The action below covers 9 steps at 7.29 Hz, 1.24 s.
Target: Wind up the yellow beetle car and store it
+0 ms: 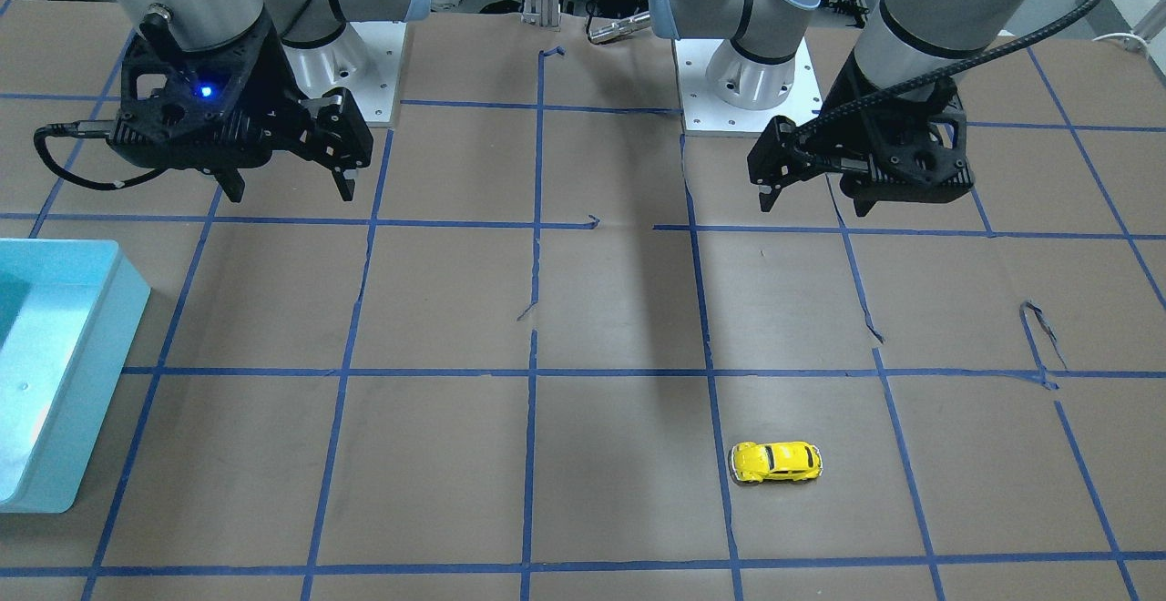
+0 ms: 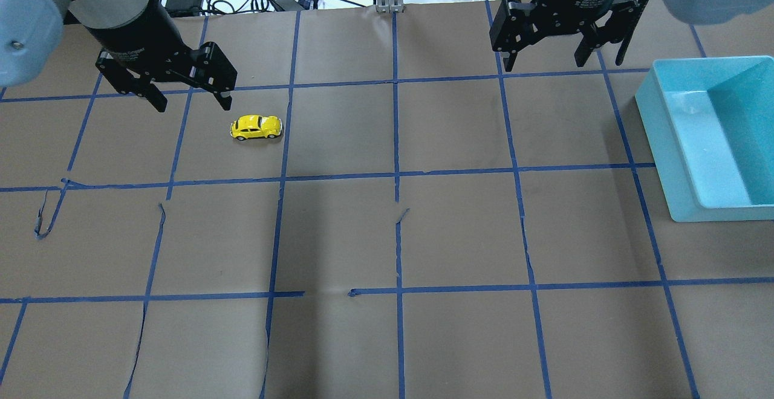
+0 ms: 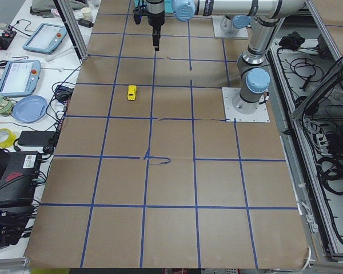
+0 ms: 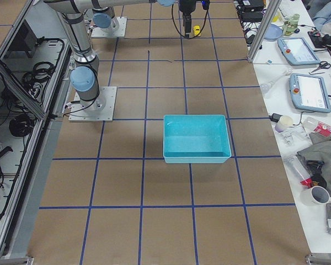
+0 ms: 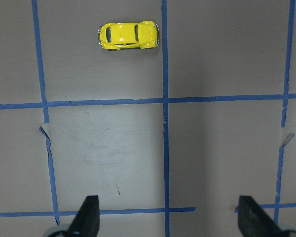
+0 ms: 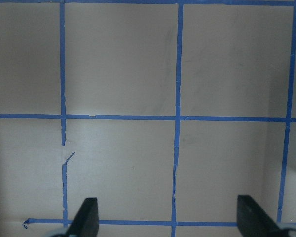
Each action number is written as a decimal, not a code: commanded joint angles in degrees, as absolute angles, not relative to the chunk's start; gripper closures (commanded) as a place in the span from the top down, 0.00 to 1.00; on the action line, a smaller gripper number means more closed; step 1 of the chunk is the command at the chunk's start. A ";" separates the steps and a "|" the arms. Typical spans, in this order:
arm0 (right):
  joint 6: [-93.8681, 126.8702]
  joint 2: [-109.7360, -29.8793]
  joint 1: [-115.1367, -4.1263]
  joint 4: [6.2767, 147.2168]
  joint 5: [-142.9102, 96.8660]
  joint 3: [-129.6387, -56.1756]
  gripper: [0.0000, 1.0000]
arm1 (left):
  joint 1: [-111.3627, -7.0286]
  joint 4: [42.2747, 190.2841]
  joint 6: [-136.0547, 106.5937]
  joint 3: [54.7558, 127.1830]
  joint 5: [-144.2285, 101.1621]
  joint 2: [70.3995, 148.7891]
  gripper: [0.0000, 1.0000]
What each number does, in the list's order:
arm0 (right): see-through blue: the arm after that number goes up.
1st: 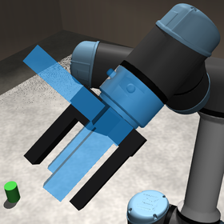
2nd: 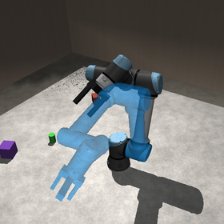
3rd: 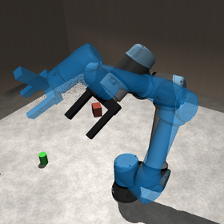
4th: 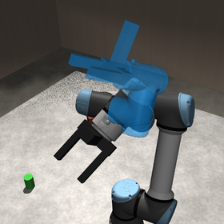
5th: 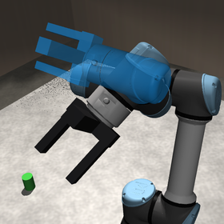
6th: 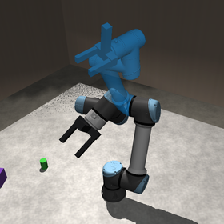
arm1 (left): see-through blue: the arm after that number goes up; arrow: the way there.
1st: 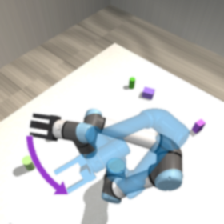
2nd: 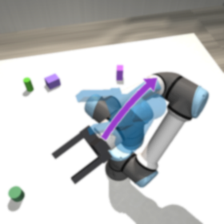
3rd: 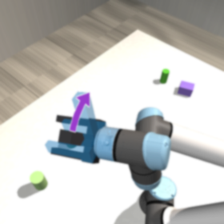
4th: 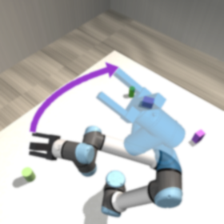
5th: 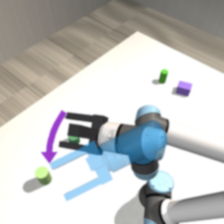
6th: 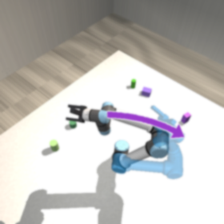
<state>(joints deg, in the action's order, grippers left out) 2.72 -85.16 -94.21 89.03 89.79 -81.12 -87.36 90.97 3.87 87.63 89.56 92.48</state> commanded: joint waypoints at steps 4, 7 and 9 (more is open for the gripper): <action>2.73 -85.17 -94.22 89.03 89.74 -81.12 1.00 | -87.36 90.79 3.87 87.63 89.47 92.55 1.00; 2.72 -85.17 -94.22 89.03 89.82 -81.12 1.00 | -87.28 88.51 3.34 87.63 89.47 93.34 1.00; 2.81 -85.17 -94.31 89.03 89.74 -81.12 1.00 | -87.28 88.59 3.69 87.63 89.65 93.16 1.00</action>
